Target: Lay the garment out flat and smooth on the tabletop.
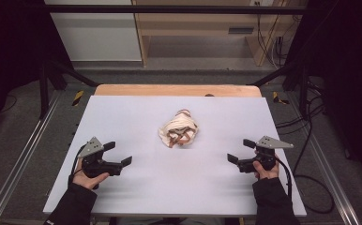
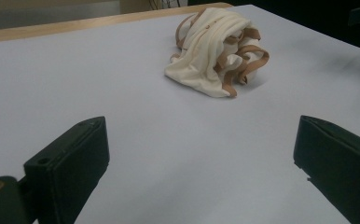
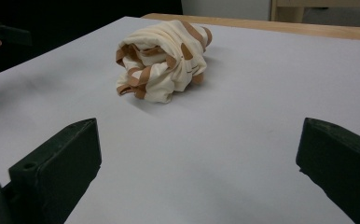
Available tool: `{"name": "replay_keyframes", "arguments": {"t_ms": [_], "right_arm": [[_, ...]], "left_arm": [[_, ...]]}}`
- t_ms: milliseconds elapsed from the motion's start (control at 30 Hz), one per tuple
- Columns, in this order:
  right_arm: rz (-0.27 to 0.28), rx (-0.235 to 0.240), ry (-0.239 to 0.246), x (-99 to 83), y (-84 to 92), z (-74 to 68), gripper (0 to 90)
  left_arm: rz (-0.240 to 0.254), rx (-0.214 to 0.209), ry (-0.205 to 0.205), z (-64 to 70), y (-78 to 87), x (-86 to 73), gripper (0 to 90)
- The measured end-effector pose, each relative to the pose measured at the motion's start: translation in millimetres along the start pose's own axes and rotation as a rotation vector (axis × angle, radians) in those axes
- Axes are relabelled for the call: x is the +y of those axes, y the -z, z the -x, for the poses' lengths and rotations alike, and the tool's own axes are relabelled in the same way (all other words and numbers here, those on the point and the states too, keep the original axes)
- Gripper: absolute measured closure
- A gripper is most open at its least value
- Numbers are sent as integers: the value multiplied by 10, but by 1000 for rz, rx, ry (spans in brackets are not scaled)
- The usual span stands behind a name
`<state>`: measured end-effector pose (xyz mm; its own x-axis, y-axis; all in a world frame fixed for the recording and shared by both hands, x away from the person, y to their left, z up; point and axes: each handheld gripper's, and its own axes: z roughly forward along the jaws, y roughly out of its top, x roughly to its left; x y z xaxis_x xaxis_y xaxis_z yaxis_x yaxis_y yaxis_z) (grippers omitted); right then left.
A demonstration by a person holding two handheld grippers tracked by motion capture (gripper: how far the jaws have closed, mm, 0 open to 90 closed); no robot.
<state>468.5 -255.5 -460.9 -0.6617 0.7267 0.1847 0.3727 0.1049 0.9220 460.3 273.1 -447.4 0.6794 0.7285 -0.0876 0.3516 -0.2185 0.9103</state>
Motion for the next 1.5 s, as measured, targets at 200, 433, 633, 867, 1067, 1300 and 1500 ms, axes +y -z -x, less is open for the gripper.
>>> {"name": "replay_keyframes", "arguments": {"t_ms": [200,433,633,867,1067,1300,1500], "right_arm": [[-1,-13,5,33,-37,-35,4],[-9,-16,27,89,-119,-115,8],[-19,-9,32,139,-233,-192,17],[-36,-5,49,202,-370,-274,24],[-36,-8,54,243,-471,-315,29],[-59,-17,53,266,-615,-337,40],[-82,-27,57,279,-758,-371,64]], "left_arm": [[-7,9,1,51,-68,39,33],[-25,29,3,93,-151,84,33],[-26,30,10,127,-203,140,33],[-35,35,-1,152,-291,223,33],[-39,34,-11,186,-387,287,33],[-55,32,-14,246,-601,351,36],[-85,29,-25,311,-775,355,54]]}}
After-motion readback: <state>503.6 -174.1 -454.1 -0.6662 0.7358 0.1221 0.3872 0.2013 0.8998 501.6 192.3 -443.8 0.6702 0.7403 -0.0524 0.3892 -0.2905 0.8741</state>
